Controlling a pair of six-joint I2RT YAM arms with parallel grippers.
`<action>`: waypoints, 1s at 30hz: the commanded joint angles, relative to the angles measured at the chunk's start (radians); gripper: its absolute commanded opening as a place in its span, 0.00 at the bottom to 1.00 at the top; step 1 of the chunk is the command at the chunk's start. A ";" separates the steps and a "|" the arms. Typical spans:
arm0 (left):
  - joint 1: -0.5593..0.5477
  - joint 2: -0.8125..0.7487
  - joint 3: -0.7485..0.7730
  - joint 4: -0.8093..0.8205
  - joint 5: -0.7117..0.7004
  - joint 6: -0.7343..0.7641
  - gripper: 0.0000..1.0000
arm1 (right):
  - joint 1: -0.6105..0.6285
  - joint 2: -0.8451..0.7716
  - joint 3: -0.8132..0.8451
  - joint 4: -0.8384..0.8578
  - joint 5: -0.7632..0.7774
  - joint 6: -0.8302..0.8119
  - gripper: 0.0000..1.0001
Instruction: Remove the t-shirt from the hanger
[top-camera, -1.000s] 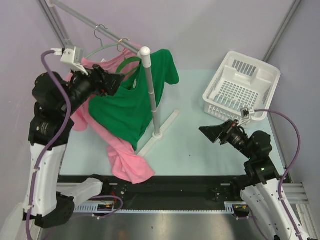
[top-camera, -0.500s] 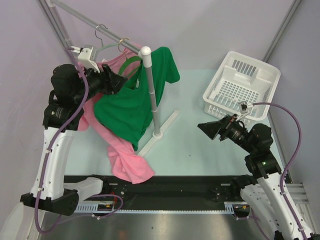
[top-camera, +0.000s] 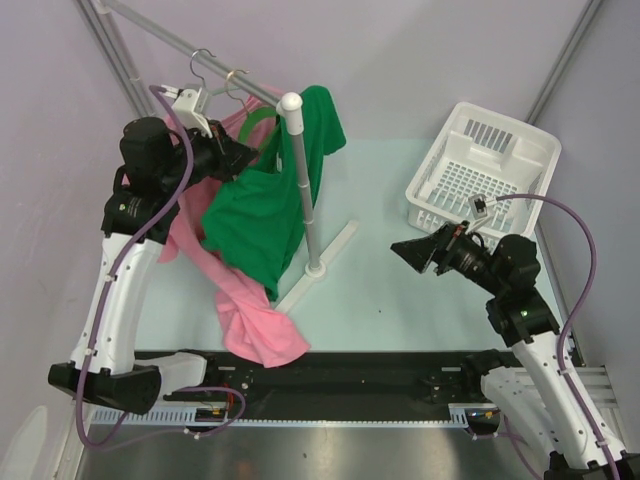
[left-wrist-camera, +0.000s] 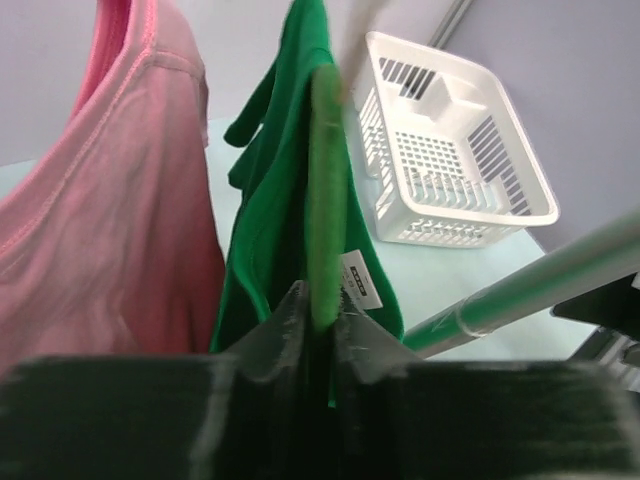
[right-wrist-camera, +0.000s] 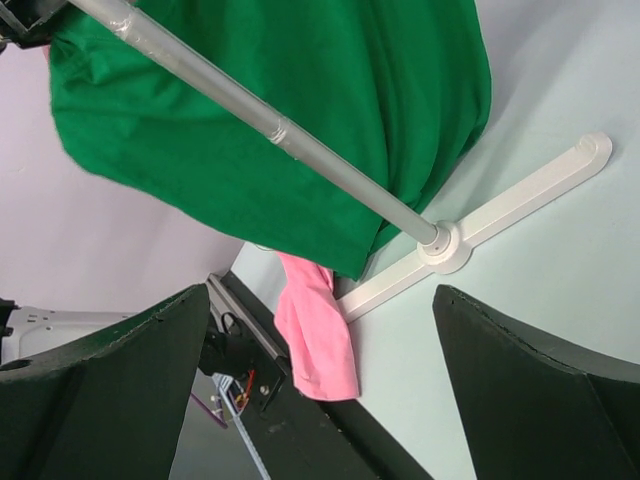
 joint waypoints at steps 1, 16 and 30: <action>0.012 -0.026 0.036 0.040 0.030 -0.034 0.07 | 0.003 0.011 0.051 0.006 -0.018 -0.031 1.00; 0.020 -0.194 0.053 0.014 -0.058 -0.041 0.00 | 0.003 0.073 0.043 0.028 -0.008 -0.038 1.00; 0.020 -0.331 -0.367 0.181 0.086 -0.216 0.00 | 0.000 0.238 0.176 0.045 0.038 -0.078 0.99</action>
